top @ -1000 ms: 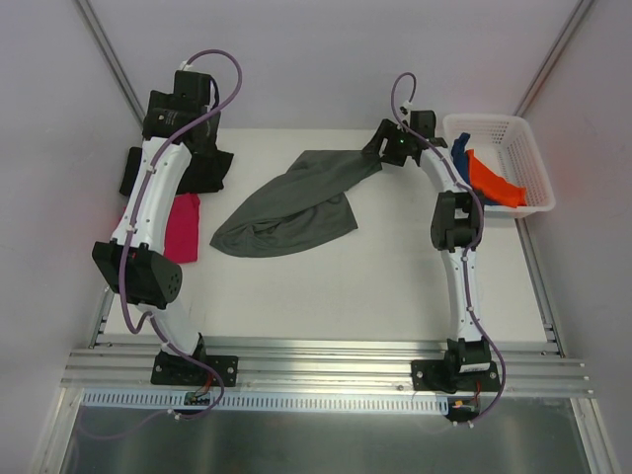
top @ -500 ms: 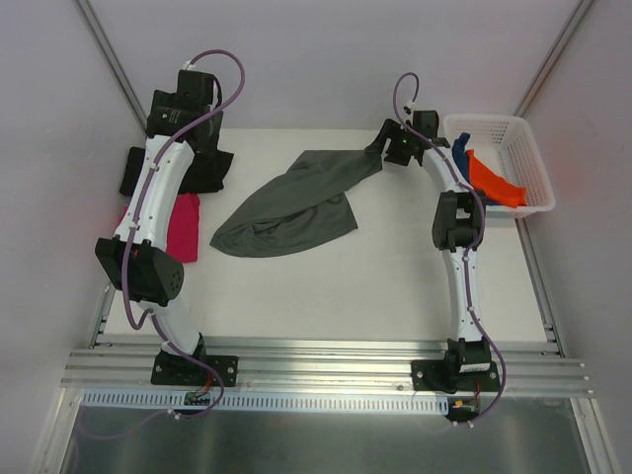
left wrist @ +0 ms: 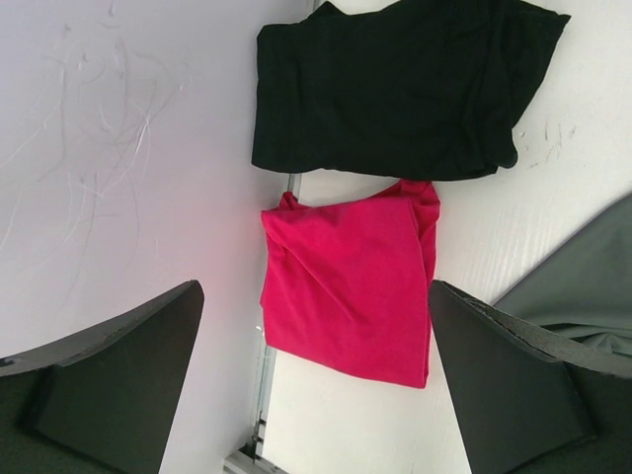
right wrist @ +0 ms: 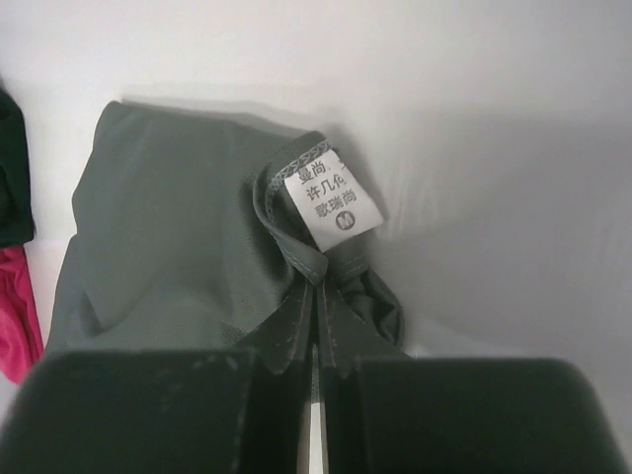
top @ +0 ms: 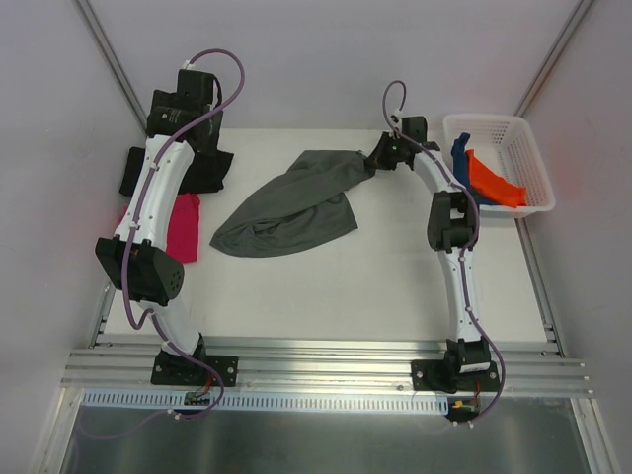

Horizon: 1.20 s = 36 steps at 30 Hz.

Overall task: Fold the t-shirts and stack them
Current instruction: Flatten out the tshirt

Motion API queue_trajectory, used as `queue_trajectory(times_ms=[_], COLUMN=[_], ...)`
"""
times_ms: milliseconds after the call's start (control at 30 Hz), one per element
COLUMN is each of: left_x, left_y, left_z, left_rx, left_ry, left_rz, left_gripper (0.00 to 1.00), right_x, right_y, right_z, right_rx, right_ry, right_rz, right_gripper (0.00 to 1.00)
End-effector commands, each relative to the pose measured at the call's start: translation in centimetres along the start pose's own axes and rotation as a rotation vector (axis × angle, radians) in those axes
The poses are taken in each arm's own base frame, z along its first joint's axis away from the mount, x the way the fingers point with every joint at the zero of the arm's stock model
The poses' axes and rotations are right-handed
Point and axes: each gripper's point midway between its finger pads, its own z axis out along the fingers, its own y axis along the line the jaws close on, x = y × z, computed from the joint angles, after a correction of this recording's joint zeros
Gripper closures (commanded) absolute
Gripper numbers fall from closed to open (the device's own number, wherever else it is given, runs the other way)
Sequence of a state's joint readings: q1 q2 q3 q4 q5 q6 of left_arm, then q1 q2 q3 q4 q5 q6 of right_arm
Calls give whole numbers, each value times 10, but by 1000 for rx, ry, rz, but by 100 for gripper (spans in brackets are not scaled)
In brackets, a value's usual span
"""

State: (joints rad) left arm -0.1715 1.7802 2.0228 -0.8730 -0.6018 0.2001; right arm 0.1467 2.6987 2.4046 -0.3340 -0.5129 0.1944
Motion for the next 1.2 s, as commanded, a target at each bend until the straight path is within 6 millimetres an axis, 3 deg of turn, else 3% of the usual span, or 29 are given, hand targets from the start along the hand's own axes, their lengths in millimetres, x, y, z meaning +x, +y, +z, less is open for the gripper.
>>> queue_trajectory(times_ms=[0,67,100,167,233,300,333,367,400,433,467,500,533,567,600,633,667,700,800,933,967,1033,1067,1133,1167], left_x=[-8,-9,-10,-11,-10,-9,-9,-13,-19,-24,-33,-37,-40,-44,-46,-46,-40,-43,-36,-33,-33,-34,-35,-36,-36], left_y=[-1,-4,-4,-9,-14,-16,-17,-20,-14,-13,-11,-7,-4,-2,2,3,-1,3,-2,5,8,13,14,17,19], left_z=[-9,-7,-7,-6,-5,-8,-8,-5,-14,-17,-20,-29,-34,-36,-42,-45,-41,-47,-47,-47,-47,-47,-46,-46,-45], left_rx=[19,30,33,56,75,104,106,109,112,114,116,118,119,118,116,118,122,118,135,102,96,78,73,57,51], left_ry=[-25,-25,-28,-30,-29,-49,-63,-100,-143,-175,-218,-247,-267,-286,-309,-321,-311,-340,-347,-364,-366,-372,-372,-371,-370], left_rz=[-27,-28,-33,-35,-31,-26,-25,-32,-50,-61,-84,-104,-121,-146,-171,-185,-200,-228,-261,-268,-263,-260,-251,-248,-236], left_gripper=[1,1,1,1,1,1,1,1,1,1,1,1,1,1,1,1,1,1,1,1,1,1,1,1,1], right_x=[-38,-45,-61,-73,-92,-91,-99,-84,-73,-67,-48,-15,-1,21,56,71,91,116,134,118,103,96,83,79,72], right_y=[48,57,74,89,120,139,169,172,191,215,224,233,254,262,271,290,294,314,320,300,290,278,259,232,208], right_z=[-50,-66,-89,-112,-153,-177,-214,-221,-233,-265,-279,-274,-305,-314,-308,-333,-338,-345,-363,-356,-354,-339,-332,-305,-295], right_rx=[-76,-94,-118,-136,-147,-145,-156,-140,-147,-150,-137,-135,-145,-143,-154,-187,-187,-228,-215,-145,-125,-142,-116,-105,-83], right_ry=[-59,-69,-107,-135,-203,-221,-277,-247,-244,-278,-250,-184,-208,-173,-111,-134,-94,-68,-67,-78,-97,-66,-65,1,21], right_rz=[-23,-13,-30,-33,-77,-109,-156,-154,-210,-256,-275,-323,-380,-404,-505,-581,-631,-716,-859,-799,-731,-655,-576,-465,-407], right_gripper=[99,99,99,99,99,99,99,100,99,99,99,99,99,99,99,99,99,99,99,99,99,99,99,99,99])
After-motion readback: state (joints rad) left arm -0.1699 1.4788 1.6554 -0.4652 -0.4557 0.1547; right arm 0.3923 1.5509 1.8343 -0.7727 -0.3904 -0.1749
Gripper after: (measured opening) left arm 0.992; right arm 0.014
